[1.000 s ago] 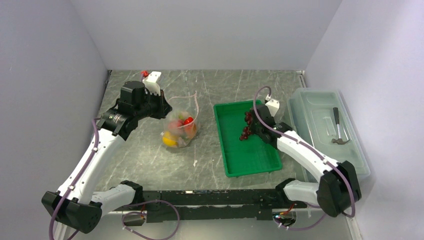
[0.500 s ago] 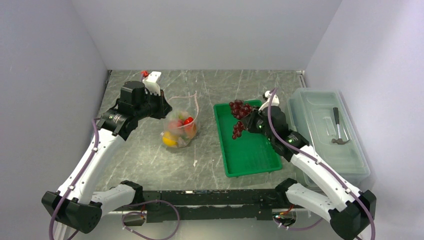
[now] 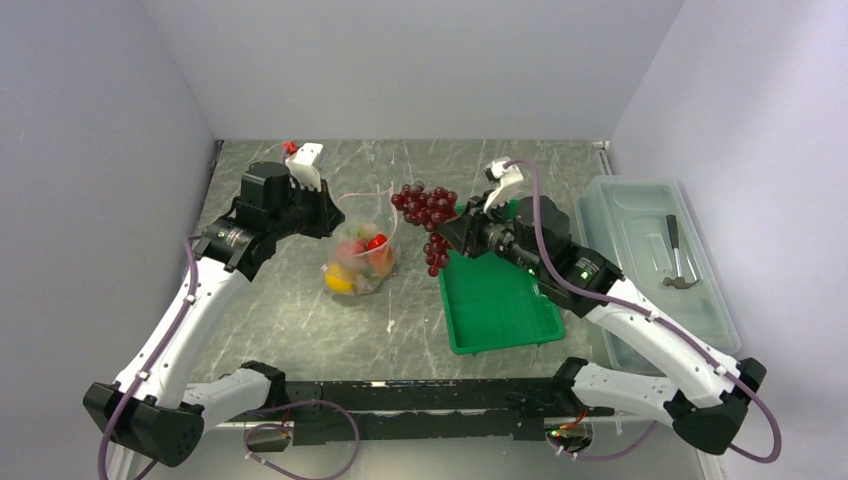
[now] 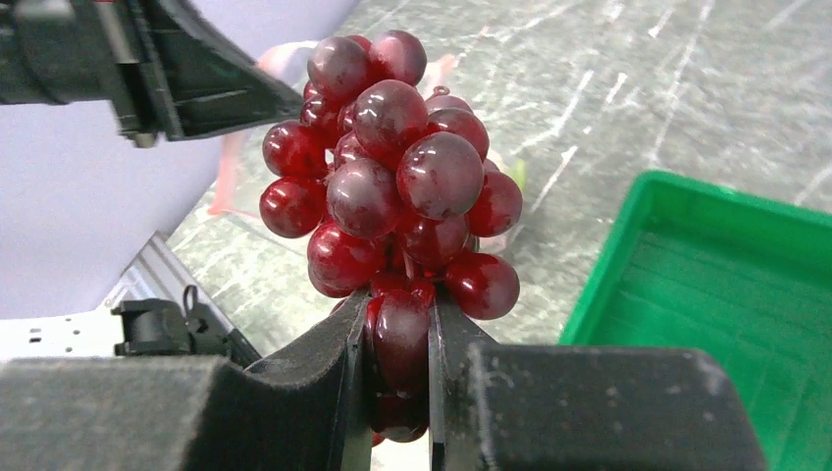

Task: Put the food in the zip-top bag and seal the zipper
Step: Place the fake fruit in the zipper food storage bag.

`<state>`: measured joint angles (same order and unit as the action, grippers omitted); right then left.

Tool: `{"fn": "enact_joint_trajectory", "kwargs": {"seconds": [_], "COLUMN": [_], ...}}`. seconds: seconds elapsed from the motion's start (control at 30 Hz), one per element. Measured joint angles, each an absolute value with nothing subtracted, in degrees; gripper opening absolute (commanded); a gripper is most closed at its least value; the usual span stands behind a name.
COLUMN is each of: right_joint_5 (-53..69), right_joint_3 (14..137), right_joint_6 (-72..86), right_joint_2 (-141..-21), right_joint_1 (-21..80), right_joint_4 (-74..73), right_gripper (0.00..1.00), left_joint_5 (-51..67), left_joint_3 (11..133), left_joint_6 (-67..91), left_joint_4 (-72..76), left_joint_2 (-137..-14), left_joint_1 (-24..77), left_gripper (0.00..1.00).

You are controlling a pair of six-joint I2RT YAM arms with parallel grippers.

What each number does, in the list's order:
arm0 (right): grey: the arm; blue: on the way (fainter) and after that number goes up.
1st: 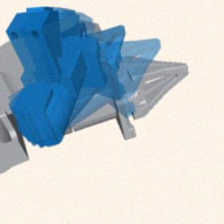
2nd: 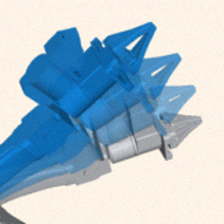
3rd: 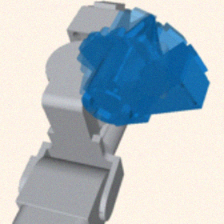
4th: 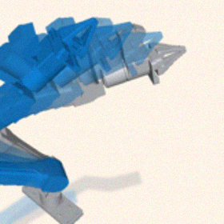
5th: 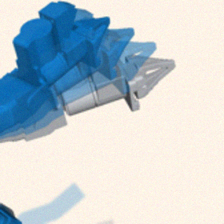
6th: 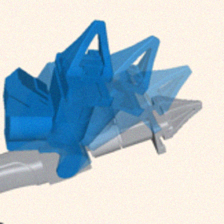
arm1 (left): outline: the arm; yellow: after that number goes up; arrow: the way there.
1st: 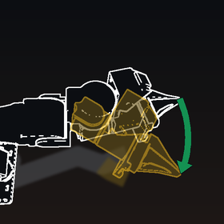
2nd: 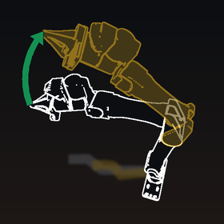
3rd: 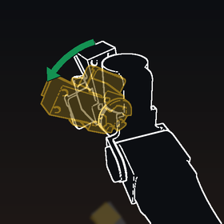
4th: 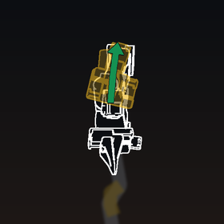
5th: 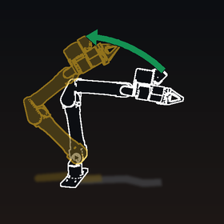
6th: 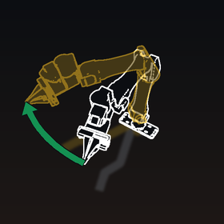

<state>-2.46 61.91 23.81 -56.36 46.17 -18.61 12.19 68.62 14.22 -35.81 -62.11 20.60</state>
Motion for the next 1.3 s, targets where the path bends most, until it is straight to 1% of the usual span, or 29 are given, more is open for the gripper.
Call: {"fn": "enact_joint_trajectory", "kwargs": {"seconds": [0.13, 0.4, 0.9, 1.3], "right_joint_5": [-2.17, -1.02, -0.1, 0.45], "right_joint_3": [66.35, 73.52, 88.95, 96.14], "right_joint_6": [22.87, 23.18, 29.04, 33.71], "right_joint_2": [-59.86, -65.67, -77.76, -85.17], "right_joint_1": [48.8, 49.98, 51.16, 51.16], "right_joint_4": [-19.46, -24.56, -37.12, -46.94], "right_gripper": [0.0, 0.0, 0.0, 0.0], "left_joint_5": [12.21, 12.8, 14.33, 12.86], "left_joint_3": [68.62, 68.62, 68.62, 68.62], "left_joint_6": [14.22, 14.22, 14.24, 14.26], "left_joint_4": [-35.81, -35.81, -35.81, -35.83], "left_joint_2": [-62.11, -62.11, -62.11, -61.65], "left_joint_1": [20.6, 20.6, 20.6, 21.78], "left_gripper": [0.0, 0.0, 0.0, 0.0]}}
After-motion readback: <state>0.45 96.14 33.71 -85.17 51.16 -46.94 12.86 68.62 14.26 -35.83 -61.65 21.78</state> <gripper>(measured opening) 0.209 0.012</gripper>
